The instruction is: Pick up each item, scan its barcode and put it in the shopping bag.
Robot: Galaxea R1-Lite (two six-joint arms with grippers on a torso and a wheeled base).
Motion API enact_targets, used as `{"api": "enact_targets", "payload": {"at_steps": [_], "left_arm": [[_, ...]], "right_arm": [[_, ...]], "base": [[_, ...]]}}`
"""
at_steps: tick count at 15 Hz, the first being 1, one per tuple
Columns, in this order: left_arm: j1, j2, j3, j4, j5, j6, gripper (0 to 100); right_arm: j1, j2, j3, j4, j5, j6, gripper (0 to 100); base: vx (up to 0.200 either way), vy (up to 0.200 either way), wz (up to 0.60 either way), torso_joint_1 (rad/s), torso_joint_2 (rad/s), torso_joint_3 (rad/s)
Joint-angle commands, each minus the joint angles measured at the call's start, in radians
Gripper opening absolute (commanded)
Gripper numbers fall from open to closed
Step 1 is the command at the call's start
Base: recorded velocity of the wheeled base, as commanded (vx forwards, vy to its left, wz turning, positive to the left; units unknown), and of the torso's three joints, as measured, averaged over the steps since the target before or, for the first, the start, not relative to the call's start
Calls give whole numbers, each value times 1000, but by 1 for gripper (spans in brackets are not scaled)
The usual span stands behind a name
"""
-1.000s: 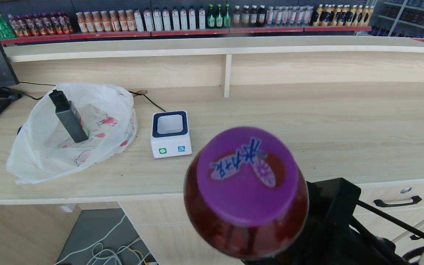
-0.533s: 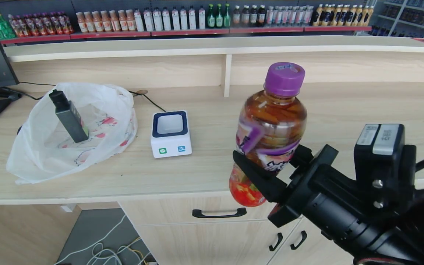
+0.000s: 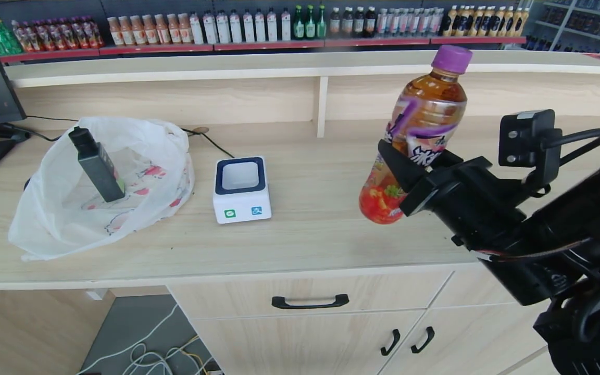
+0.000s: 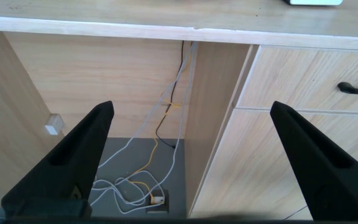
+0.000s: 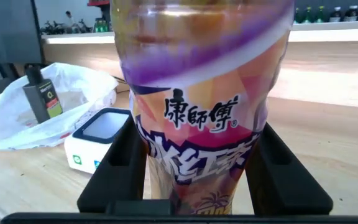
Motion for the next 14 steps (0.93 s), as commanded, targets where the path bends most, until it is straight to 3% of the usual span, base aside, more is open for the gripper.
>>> {"api": "enact_targets", "payload": {"at_steps": [1, 7, 14], "left_arm": [[0, 0, 0, 0, 0, -1, 100], [0, 0, 0, 0, 0, 1, 100], [0, 0, 0, 0, 0, -2, 100]], "right_arm": [[-34, 11, -25, -2, -8, 9, 0], [-32, 0, -34, -2, -7, 25, 0], [-34, 0, -28, -2, -7, 35, 0]], "base": [[0, 0, 0, 0, 0, 0], [0, 0, 0, 0, 0, 0], [0, 200, 0, 5, 4, 0]]}}
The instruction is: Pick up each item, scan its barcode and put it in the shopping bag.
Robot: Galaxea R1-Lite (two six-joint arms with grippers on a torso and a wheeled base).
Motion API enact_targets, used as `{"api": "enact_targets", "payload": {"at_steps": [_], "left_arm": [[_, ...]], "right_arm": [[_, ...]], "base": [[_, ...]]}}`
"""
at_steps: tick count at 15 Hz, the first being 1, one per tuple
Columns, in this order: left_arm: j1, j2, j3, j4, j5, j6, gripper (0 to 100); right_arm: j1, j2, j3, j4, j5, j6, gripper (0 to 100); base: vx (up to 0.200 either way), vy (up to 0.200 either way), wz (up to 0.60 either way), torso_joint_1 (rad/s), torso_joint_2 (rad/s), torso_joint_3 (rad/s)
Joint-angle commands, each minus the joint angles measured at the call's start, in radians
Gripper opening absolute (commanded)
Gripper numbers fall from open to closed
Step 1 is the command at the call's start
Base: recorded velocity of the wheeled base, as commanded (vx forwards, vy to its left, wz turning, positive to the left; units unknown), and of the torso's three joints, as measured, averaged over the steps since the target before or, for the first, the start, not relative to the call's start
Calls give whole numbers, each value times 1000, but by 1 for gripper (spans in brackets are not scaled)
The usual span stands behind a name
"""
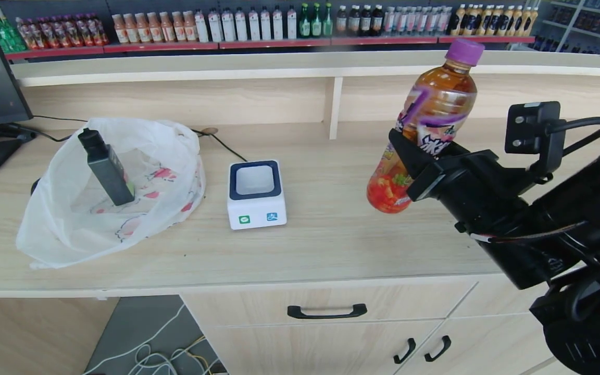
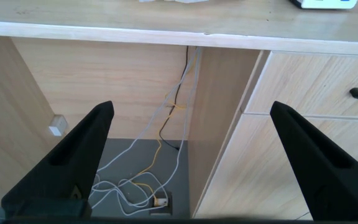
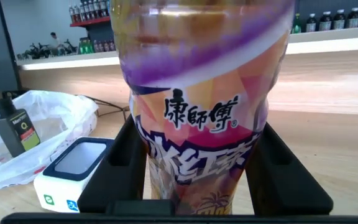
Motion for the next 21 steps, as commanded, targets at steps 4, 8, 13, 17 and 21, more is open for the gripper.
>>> {"api": "enact_targets", "payload": {"at_steps": [4, 8, 13, 17, 21], "left_arm": [[3, 0, 0, -1, 0, -2, 100], [2, 0, 0, -1, 0, -2, 100], [2, 0, 0, -1, 0, 3, 100], [2, 0, 0, -1, 0, 1, 100], [2, 0, 0, -1, 0, 1, 100]], "right_arm": [[3, -3, 9, -9, 1, -1, 0], [3, -18, 22, -9, -1, -1, 0], [5, -27, 32, -9, 1, -1, 0], [6, -64, 53, -9, -2, -1, 0], [5, -73, 56, -9, -2, -1, 0]], "base": [[0, 200, 0, 5, 5, 2], [0, 200, 0, 7, 4, 2], [0, 200, 0, 2, 0, 1], [0, 50, 0, 1, 2, 1], [0, 0, 0, 0, 0, 0]]}}
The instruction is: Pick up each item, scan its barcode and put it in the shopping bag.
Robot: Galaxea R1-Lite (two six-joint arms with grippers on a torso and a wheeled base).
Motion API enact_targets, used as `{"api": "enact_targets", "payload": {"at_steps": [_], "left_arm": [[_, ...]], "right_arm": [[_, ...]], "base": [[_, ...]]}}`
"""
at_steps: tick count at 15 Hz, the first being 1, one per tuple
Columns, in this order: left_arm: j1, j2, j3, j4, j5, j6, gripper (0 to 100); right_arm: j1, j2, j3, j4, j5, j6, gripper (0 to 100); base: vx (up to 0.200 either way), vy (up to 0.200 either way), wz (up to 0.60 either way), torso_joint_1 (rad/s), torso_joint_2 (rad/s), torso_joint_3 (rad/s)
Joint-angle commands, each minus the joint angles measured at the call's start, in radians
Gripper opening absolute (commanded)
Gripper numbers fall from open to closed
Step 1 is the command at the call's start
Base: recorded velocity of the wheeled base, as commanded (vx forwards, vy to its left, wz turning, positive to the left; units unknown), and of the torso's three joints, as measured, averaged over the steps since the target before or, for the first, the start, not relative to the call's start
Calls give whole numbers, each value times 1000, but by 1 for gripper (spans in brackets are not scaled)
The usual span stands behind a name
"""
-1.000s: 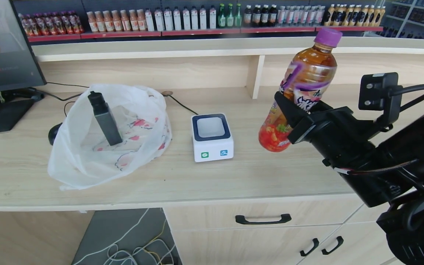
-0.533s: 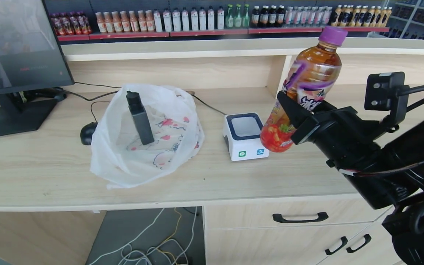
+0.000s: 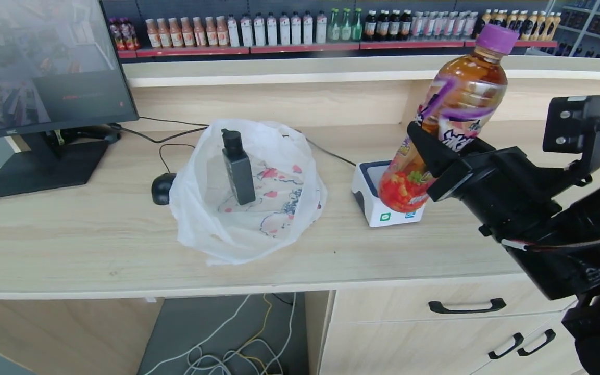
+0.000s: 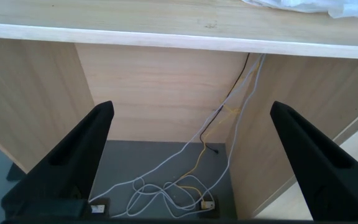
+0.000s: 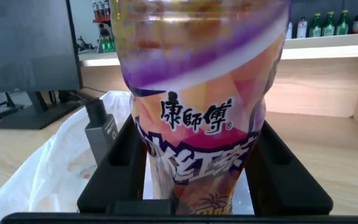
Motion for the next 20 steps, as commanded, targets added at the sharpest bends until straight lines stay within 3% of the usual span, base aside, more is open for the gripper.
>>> {"api": "enact_targets", "payload": {"at_steps": [1, 5, 9, 14, 20], "left_arm": [[-1, 0, 0, 0, 0, 0, 100], [-1, 0, 0, 0, 0, 0, 100], [-1, 0, 0, 0, 0, 0, 100], [-1, 0, 0, 0, 0, 0, 100], [-1, 0, 0, 0, 0, 0, 100]], "right_arm": [[3, 7, -5, 1, 5, 12, 0], [15, 56, -89, 1, 7, 84, 0], [-12, 143, -175, 1, -1, 318, 0], [-51, 166, -266, 66, -142, 712, 0], [-115, 163, -273, 109, -144, 957, 0]], "base": [[0, 0, 0, 0, 0, 0], [0, 0, 0, 0, 0, 0], [0, 0, 0, 0, 0, 0], [0, 0, 0, 0, 0, 0], [0, 0, 0, 0, 0, 0]]}}
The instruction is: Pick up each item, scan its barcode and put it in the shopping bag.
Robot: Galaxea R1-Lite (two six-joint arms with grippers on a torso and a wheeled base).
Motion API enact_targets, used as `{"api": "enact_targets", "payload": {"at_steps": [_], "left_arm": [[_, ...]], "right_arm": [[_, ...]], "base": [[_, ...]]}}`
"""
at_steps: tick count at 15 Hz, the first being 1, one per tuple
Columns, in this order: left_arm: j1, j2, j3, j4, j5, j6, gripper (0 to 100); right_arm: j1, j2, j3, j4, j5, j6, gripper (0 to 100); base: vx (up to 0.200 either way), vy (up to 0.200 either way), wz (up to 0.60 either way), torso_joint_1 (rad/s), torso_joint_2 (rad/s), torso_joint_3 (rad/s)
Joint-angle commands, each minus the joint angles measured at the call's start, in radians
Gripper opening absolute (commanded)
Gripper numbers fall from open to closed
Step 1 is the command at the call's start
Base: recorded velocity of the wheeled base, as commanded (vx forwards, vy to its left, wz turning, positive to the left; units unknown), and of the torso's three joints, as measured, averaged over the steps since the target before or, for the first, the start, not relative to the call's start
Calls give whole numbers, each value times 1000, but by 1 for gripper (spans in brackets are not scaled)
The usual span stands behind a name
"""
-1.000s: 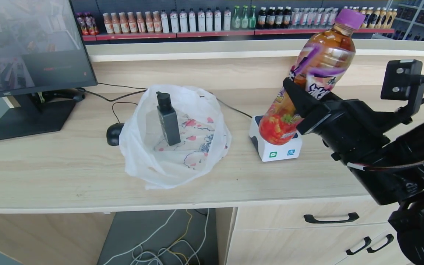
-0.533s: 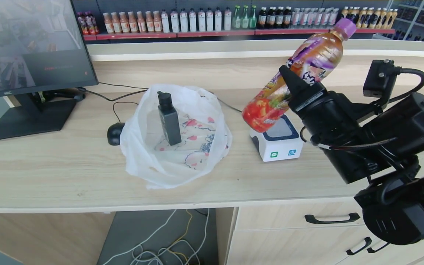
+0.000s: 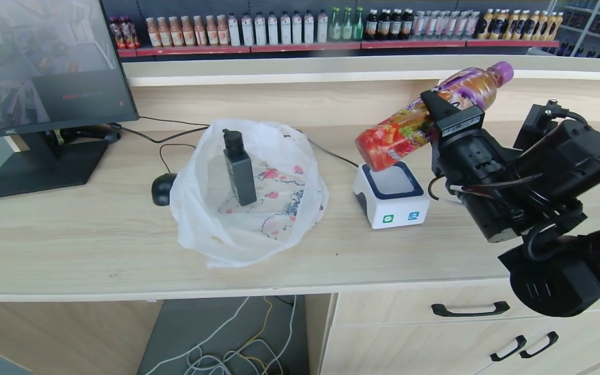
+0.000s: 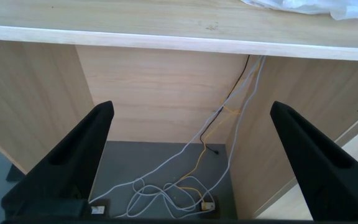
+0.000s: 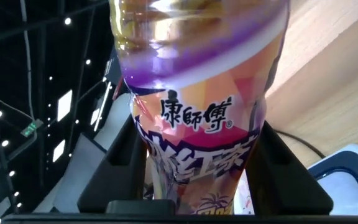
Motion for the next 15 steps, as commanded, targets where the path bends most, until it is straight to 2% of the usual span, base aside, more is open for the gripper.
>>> {"api": "enact_targets", "payload": {"at_steps": [1, 5, 15], "left_arm": [[0, 0, 0, 0, 0, 0, 100], [0, 0, 0, 0, 0, 0, 100], [0, 0, 0, 0, 0, 0, 100]], "right_arm": [[-6, -4, -1, 19, 0, 43, 0], [-6, -4, -3, 111, 0, 213, 0], [-58, -4, 98, 111, -14, 360, 0]], "base": [[0, 0, 0, 0, 0, 0], [0, 0, 0, 0, 0, 0], [0, 0, 0, 0, 0, 0]]}}
